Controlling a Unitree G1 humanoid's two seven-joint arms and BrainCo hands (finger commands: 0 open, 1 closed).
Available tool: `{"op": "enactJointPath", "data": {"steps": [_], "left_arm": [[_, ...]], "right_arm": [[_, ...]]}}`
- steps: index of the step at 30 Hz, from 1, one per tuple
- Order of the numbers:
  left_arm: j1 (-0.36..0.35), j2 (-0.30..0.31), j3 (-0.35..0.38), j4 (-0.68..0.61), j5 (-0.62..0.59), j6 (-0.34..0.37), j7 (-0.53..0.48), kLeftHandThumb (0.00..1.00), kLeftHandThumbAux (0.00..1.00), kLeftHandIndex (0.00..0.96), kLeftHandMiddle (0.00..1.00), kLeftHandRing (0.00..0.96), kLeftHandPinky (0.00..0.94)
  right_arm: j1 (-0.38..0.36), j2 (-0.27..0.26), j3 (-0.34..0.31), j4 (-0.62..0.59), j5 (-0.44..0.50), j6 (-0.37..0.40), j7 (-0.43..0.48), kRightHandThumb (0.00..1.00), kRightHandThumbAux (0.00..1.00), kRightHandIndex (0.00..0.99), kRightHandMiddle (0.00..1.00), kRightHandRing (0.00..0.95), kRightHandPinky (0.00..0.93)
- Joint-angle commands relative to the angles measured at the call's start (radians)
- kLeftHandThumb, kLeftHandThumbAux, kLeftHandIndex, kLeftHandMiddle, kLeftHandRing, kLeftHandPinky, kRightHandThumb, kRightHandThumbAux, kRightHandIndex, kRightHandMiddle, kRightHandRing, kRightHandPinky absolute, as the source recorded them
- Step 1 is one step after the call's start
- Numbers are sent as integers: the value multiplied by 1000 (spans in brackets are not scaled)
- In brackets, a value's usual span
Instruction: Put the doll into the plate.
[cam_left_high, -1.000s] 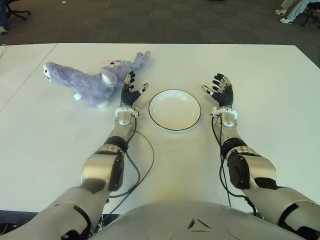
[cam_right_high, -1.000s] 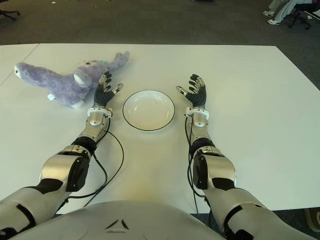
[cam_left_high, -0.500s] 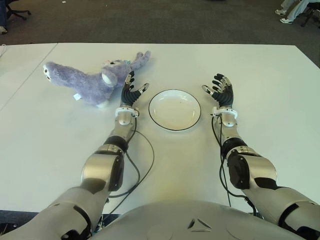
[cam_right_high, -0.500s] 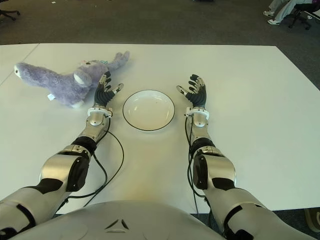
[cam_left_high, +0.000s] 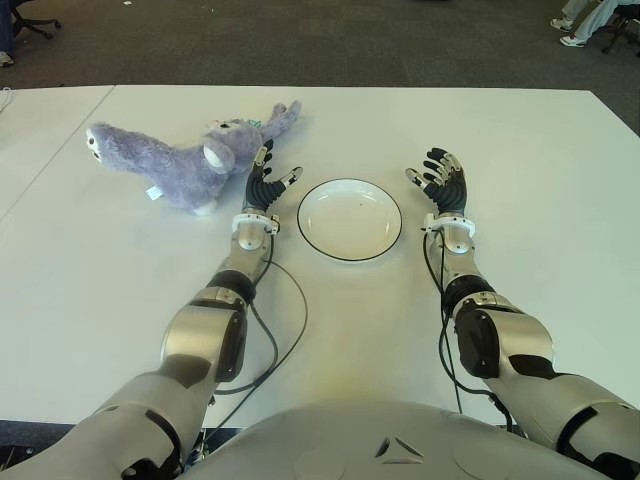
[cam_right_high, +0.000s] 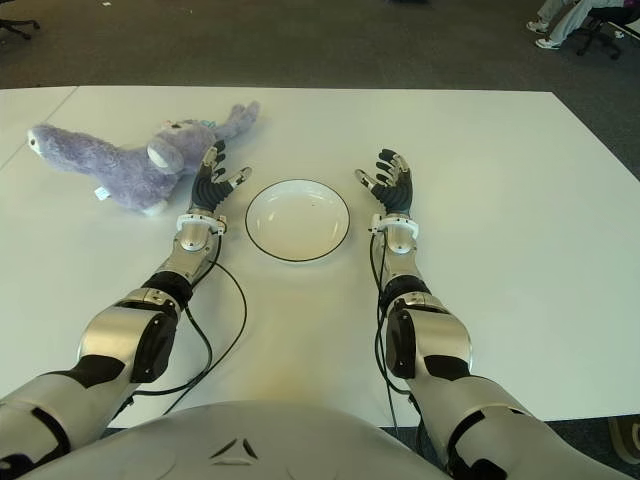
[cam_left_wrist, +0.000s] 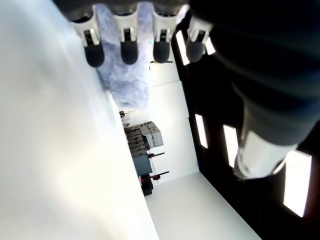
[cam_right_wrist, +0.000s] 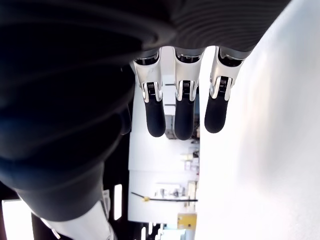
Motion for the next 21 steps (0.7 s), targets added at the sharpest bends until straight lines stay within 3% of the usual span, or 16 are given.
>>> {"op": "enactJointPath", "data": {"steps": [1,9,21], "left_arm": [[99,40,-52,51,66,-35,60,126,697,16,69,74,97],[66,65,-128,26,155,-61,185,85,690,16,73,76,94],[-44,142,-293,-18,365,-7,412,1,619,32,92,92,92]], "right_arm": [[223,59,-19,146,21,181,7,182,853,200,220,216,227],[225,61,-18,146,16,170,1,174,860,201,218,213,223],[223,61,-11,146,7,174,-11,124,885,179,200,198,210]]}}
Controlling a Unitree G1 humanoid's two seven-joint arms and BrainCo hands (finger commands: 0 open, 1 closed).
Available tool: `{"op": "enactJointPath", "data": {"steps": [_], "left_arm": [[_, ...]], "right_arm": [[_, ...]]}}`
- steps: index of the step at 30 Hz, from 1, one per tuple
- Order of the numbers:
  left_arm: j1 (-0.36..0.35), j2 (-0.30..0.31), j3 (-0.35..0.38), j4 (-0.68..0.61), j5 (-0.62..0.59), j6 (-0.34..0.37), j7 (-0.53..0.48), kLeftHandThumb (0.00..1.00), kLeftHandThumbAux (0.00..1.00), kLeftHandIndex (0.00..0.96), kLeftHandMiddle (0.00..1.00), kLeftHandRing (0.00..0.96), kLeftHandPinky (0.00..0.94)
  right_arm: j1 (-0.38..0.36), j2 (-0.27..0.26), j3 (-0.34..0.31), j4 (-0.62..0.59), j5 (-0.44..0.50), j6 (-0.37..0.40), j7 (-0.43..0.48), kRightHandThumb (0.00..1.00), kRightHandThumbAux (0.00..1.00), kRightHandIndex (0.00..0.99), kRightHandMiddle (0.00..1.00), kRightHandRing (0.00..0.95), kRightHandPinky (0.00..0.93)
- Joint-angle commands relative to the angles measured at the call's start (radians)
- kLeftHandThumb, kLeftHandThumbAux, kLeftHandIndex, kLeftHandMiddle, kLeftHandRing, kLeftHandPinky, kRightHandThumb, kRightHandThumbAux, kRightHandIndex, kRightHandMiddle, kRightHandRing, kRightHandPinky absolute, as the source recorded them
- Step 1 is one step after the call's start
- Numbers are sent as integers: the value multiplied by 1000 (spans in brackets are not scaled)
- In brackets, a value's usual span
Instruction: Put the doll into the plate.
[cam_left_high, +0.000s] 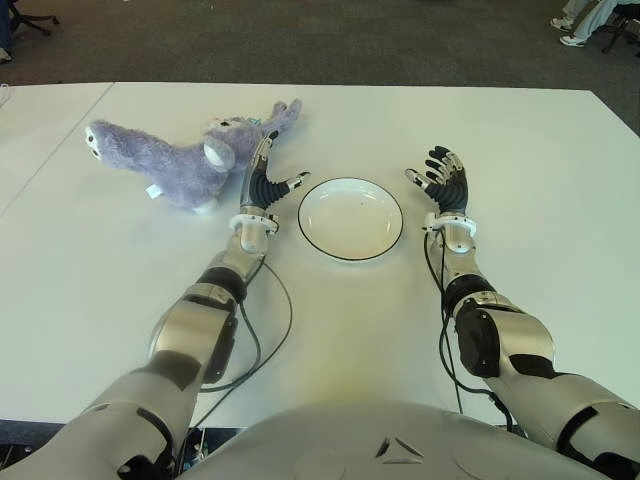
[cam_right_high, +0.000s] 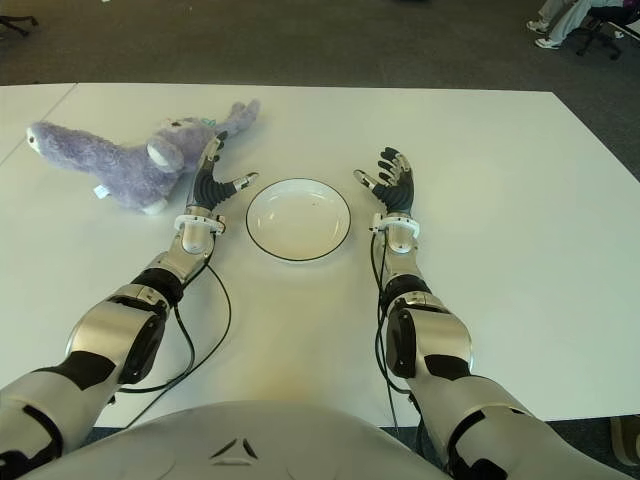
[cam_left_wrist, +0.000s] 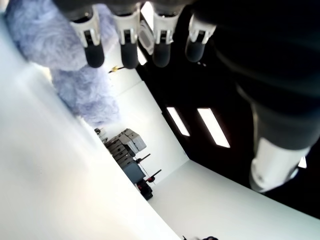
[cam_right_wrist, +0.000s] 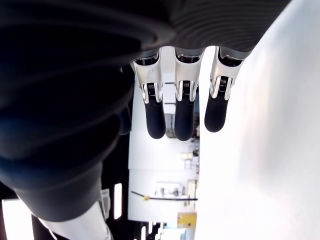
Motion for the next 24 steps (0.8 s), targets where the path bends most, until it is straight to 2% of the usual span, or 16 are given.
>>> {"op": "enactJointPath", "data": {"steps": [1,8,24], "left_arm": [[-30,66,-83,-6,116,47,100,0,618,32,92,92,92],[-94,121,-62,-17,92,41,84,36,636,7,96,93,84],[-196,121,2,23,-7,23,20,66,599,0,76,68,39]], "right_arm": [[225,63,-7,147,9,174,-5,125,885,179,200,198,210],[224,64,-9,147,11,175,1,133,883,187,209,208,225],[222,65,-20,149,12,182,-1,115,886,181,193,182,197]]}}
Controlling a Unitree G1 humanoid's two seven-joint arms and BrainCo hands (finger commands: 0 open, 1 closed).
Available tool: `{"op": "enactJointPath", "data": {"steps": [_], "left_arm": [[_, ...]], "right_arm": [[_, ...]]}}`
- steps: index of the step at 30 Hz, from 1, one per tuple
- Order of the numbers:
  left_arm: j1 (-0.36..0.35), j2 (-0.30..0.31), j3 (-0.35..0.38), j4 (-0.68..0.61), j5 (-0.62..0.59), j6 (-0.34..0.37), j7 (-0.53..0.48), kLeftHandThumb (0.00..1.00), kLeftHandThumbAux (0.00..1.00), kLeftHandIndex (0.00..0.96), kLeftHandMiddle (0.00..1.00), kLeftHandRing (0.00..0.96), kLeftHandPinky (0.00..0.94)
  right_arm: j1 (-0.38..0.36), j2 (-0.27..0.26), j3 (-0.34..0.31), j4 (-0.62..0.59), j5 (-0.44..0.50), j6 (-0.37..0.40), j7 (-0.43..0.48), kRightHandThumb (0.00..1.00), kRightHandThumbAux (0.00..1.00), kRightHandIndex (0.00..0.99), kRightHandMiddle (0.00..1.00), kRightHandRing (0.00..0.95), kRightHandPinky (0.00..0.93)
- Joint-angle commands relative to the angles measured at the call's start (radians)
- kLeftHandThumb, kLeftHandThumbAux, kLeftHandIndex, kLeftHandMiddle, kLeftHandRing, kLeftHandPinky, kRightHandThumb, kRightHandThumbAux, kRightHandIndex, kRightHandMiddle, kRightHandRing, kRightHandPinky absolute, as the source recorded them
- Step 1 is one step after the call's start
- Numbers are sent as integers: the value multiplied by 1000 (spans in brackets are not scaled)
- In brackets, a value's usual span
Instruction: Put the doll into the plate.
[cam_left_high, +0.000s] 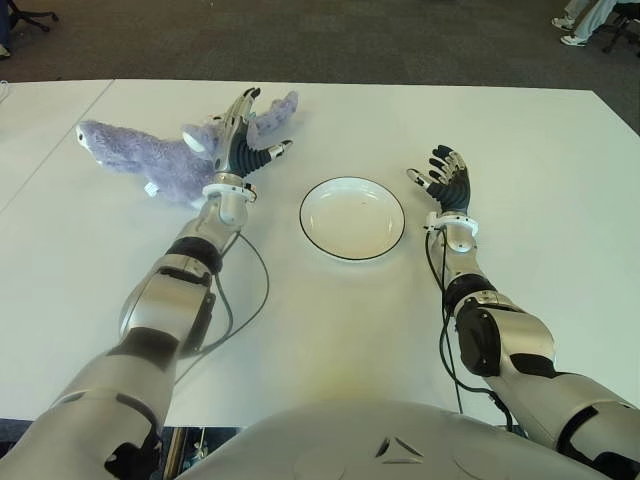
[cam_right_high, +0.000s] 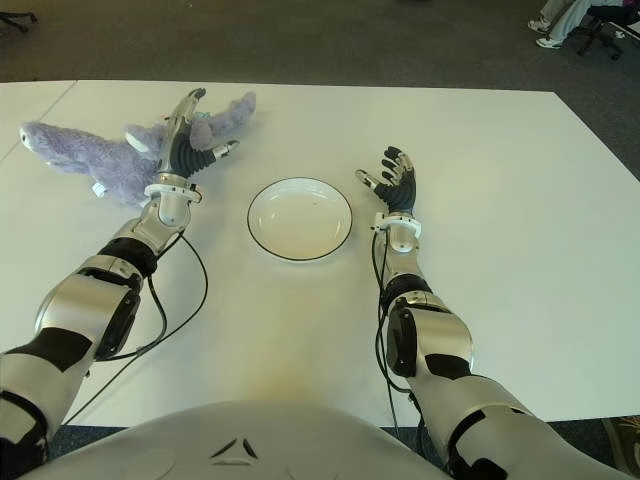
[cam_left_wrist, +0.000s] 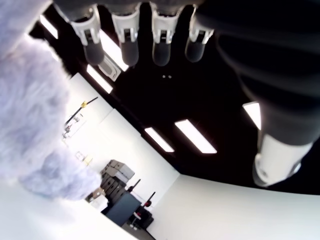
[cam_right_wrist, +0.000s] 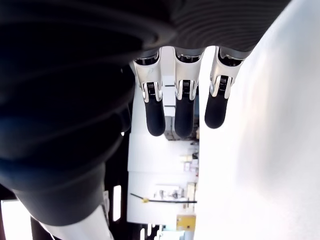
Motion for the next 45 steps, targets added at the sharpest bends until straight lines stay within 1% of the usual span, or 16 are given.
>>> {"op": "enactJointPath", "data": {"steps": [1,3,5,8,15,20,22,23,26,30,31,33,39,41,45], "left_arm": [[-42,-4,29,22,-42,-5,-45,67,597,0,73,65,36],[-50,-7,33,23,-55,-9,-60,67,594,0,70,63,33],[-64,-12,38,25,-68,-7,-78,68,586,0,67,60,30],[-96,-20,47,19,-85,-2,-117,75,591,0,62,53,28],[-129,-15,63,12,-114,8,-171,78,599,0,48,40,21],[-167,-12,77,11,-138,38,-213,81,586,0,39,34,16],[-180,-20,78,9,-142,46,-221,85,584,0,39,35,26],[-186,-25,79,7,-143,50,-225,95,584,0,42,41,41],[-209,-63,66,-15,-130,70,-216,116,592,0,49,49,53],[-220,-81,56,-22,-121,78,-211,122,596,0,51,52,55],[-224,-86,52,-23,-117,79,-210,134,606,0,57,56,55],[-230,-94,46,-25,-111,78,-210,138,601,0,62,59,54],[-239,-96,29,-30,-90,89,-208,109,579,0,56,53,42],[-248,-93,19,-34,-78,99,-206,99,565,0,53,50,40],[-316,-70,1,-45,-62,142,-237,103,530,0,46,46,48]], "right_arm": [[223,68,-8,149,11,182,2,117,887,184,194,182,198],[223,68,-10,149,13,182,7,121,888,187,196,184,202],[223,69,-13,148,16,179,11,148,890,193,202,191,211],[222,69,-16,148,18,177,12,162,895,201,209,200,217],[222,69,-17,148,18,180,14,148,893,198,203,199,215],[221,68,-20,148,20,183,16,173,895,194,197,192,200],[220,67,-20,148,20,185,15,172,894,186,191,186,194],[220,67,-20,148,20,186,14,172,894,183,189,188,208],[219,65,-19,148,18,188,14,181,892,191,196,196,222],[220,64,-20,148,18,183,15,197,891,198,200,197,219],[220,64,-20,148,18,180,15,197,893,205,207,198,201],[221,64,-20,148,18,177,14,196,896,210,210,197,192],[221,59,-19,149,17,188,18,189,890,207,204,196,204],[221,57,-19,149,17,191,20,173,888,199,198,191,202],[222,54,-22,149,20,193,25,169,894,204,201,190,207]]}}
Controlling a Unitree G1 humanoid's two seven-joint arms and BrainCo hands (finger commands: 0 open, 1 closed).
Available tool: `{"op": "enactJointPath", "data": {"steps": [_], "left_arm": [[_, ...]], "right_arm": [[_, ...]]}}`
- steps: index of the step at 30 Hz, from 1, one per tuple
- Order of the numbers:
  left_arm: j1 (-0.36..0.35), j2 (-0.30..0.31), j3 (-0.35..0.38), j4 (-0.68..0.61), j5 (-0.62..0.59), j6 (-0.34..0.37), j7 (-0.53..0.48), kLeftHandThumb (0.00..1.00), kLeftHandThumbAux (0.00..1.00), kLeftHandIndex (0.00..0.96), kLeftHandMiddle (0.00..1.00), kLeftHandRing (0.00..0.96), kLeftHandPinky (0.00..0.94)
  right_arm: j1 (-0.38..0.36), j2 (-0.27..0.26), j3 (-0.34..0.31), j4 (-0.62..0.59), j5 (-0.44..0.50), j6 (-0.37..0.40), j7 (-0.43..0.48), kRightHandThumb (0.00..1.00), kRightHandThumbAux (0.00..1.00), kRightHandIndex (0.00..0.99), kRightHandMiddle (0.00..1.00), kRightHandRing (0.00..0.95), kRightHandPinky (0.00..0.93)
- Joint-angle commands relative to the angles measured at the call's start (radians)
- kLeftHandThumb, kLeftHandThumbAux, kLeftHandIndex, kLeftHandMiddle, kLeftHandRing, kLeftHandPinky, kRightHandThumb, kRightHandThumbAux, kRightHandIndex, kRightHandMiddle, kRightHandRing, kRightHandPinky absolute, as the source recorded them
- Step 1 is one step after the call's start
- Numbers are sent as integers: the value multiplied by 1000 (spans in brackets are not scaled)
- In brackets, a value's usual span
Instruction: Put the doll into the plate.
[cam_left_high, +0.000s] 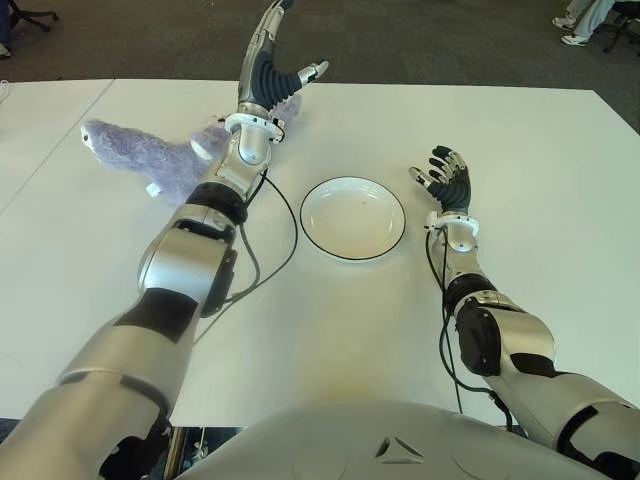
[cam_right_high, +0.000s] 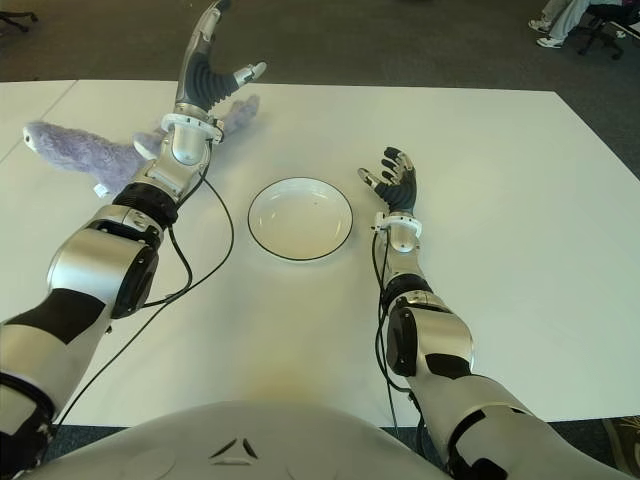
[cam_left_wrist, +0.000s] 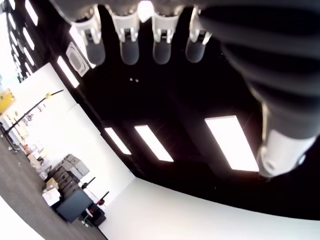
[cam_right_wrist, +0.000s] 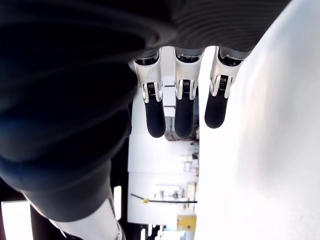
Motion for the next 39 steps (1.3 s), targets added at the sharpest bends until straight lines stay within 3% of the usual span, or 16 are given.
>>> {"op": "enactJointPath", "data": {"steps": [1,6,13,17,18,21,24,31,39], "left_arm": [[-91,20,-35,-13,41,77,-59,104,527,0,45,45,49],[-140,45,-90,-37,113,136,-74,110,509,0,36,38,44],[-154,84,-182,-87,219,214,-108,146,461,0,32,38,61],[-120,126,-222,-175,271,256,-141,151,445,0,34,44,91],[-83,173,-241,-251,302,278,-191,147,433,0,40,55,120],[-12,268,-267,-404,356,320,-293,195,409,0,53,68,39],[23,312,-266,-490,377,347,-346,210,404,0,42,52,2],[56,399,-262,-526,408,336,-355,216,371,0,61,61,0],[114,459,-250,-567,423,338,-331,235,361,0,73,76,0]], "right_arm": [[224,55,-15,149,19,193,14,170,894,204,201,191,208],[225,53,-12,149,14,191,10,184,894,204,198,190,205],[225,56,-7,148,8,180,-6,207,907,215,213,205,220],[224,59,-5,148,7,179,-8,225,908,225,218,209,218],[223,59,-7,148,9,180,-6,250,906,233,223,215,234],[222,60,-11,148,15,181,2,245,906,225,221,215,224],[221,60,-12,148,17,185,8,245,905,232,220,214,217],[219,60,-21,148,26,188,19,259,901,230,219,212,227],[215,65,-25,147,25,183,11,273,901,240,235,227,246]]}}
